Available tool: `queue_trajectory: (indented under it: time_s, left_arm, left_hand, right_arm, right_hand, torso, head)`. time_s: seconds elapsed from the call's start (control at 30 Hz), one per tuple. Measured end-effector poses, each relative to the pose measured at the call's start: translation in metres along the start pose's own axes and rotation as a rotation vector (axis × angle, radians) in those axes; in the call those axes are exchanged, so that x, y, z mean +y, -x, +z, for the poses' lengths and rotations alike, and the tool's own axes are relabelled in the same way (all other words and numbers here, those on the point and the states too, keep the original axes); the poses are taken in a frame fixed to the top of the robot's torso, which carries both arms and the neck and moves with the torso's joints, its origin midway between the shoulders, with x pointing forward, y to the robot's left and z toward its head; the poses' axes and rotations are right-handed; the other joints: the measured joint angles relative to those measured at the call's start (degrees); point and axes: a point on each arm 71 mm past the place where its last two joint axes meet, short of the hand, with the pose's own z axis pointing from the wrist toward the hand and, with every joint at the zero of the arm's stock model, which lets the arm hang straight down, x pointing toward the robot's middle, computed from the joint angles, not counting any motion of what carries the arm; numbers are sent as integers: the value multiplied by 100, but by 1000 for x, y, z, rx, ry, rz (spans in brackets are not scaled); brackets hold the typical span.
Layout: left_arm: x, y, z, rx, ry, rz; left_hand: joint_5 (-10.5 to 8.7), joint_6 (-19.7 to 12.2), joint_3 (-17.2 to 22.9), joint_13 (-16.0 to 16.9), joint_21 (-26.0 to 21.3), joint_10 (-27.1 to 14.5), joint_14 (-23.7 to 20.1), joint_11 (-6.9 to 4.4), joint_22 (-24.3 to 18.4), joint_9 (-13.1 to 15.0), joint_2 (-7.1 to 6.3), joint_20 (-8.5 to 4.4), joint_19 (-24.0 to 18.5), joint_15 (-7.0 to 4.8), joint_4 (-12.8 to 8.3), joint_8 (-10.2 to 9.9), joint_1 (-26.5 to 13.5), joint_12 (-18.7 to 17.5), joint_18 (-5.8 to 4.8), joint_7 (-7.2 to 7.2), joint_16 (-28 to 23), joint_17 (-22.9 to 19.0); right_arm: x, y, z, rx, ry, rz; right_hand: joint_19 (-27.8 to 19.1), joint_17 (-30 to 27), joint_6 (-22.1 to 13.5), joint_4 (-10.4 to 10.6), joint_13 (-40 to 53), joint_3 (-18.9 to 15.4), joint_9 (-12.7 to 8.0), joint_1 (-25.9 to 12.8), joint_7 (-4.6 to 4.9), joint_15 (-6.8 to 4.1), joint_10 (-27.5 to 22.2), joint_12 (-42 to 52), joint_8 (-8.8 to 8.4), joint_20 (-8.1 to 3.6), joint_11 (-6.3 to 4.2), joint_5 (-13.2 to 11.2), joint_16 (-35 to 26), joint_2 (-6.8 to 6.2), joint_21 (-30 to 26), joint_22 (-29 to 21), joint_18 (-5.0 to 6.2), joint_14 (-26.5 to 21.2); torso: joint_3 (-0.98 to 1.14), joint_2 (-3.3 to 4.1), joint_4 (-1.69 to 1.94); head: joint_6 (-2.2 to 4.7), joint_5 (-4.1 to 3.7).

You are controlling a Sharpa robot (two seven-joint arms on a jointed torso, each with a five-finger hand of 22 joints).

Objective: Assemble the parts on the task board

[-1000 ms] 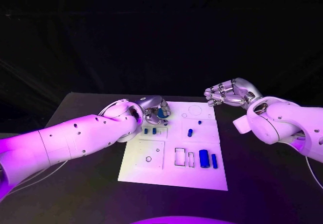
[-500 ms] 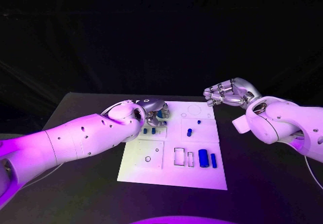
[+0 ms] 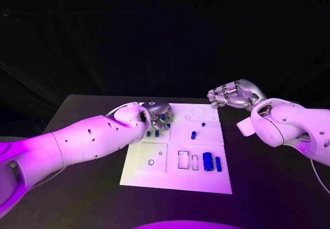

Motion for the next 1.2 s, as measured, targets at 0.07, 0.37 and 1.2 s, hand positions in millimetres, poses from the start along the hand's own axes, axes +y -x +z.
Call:
queue_trajectory:
  time_s: [0.07,0.37,1.2]
  left_arm:
    - [0,-1,1,3,1,2]
    - [1,-7,4,17,9,2]
    - [1,-7,5,25,5,-4]
  left_hand:
    - [-81,18,34,-51,0,39,15,5,17,-37,0,0,0,15,-2,-14,0,-26,-1,-17,0,-12]
    - [-113,131,166,-172,118,283,57,-38,152,-143,23,-41,81,-28,-56,-98,23,-85,-1,-4,111,-27]
    - [-430,765,592,-318,447,1217,238,-194,522,-246,243,-153,317,-168,-387,-203,31,-530,-65,-68,366,36]
  right_arm:
    - [0,0,0,0,0,0]
    - [1,-1,0,3,1,1]
    - [1,-2,1,6,2,1]
  right_hand:
    - [0,0,0,0,0,0,0,0,0,0,0,0,0,0,0,0,0,0,0,0,0,0]
    - [0,-5,0,0,0,0,0,0,0,0,0,0,0,0,0,0,0,0,0,0,0,0]
    - [0,-4,0,0,1,0,0,0,0,0,0,0,0,0,0,0,0,0,0,-4,0,0]
  torso:
    - [0,0,1]
    - [1,1,-2]
    - [0,1,2]
  head:
    - [4,0]
    - [10,-7]
    - [5,-10]
